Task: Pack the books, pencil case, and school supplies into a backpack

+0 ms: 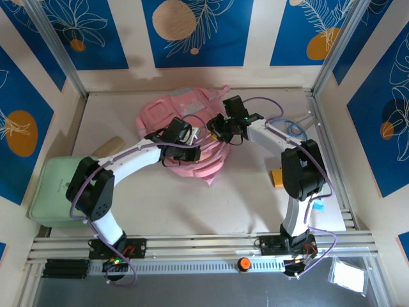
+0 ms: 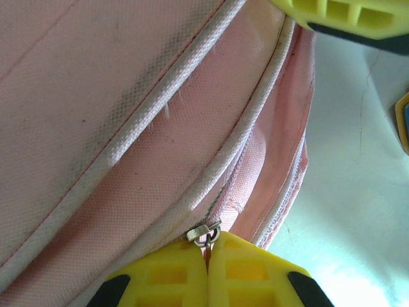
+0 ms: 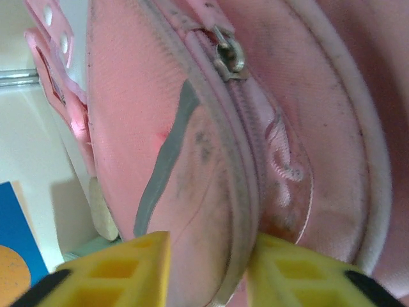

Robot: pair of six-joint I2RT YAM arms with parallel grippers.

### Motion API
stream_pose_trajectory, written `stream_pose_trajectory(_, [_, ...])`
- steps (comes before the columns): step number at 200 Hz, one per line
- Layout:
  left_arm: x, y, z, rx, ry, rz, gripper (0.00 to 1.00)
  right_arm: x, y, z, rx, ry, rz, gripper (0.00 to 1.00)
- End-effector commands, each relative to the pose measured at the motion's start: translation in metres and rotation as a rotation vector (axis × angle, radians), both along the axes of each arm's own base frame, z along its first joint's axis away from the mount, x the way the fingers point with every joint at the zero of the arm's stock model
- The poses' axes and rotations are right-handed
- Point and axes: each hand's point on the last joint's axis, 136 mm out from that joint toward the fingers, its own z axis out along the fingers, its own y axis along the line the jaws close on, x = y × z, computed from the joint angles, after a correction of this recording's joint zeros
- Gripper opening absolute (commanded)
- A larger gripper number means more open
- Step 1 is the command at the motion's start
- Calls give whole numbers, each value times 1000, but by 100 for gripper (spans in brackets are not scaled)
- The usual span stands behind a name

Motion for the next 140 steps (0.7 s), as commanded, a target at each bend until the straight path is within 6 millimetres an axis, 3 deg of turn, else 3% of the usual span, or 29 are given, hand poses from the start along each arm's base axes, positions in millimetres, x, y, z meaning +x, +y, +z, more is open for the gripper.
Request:
stream_pose_trajectory(1, [-1,-11,21,-23,-52,-74,0,-5,16,2,24,16,73,24])
stream_pose_trajectory(20, [-8,2,15,48,-40,-85,0,-1,12,7,16,-4,72,10])
stream_pose_trajectory(44, [-22,32,3,177,-30,-103,0,5,-7,18,2,-42,41,0])
stream_pose_trajectory(87, [-52,78,-22,336,13,-135,0,10,-35,31,-49,-80,-2,0])
stream_pose_trajectory(140, [-55,106,-27,454,56,-166,0,16,-45,33,-90,-92,-17,0])
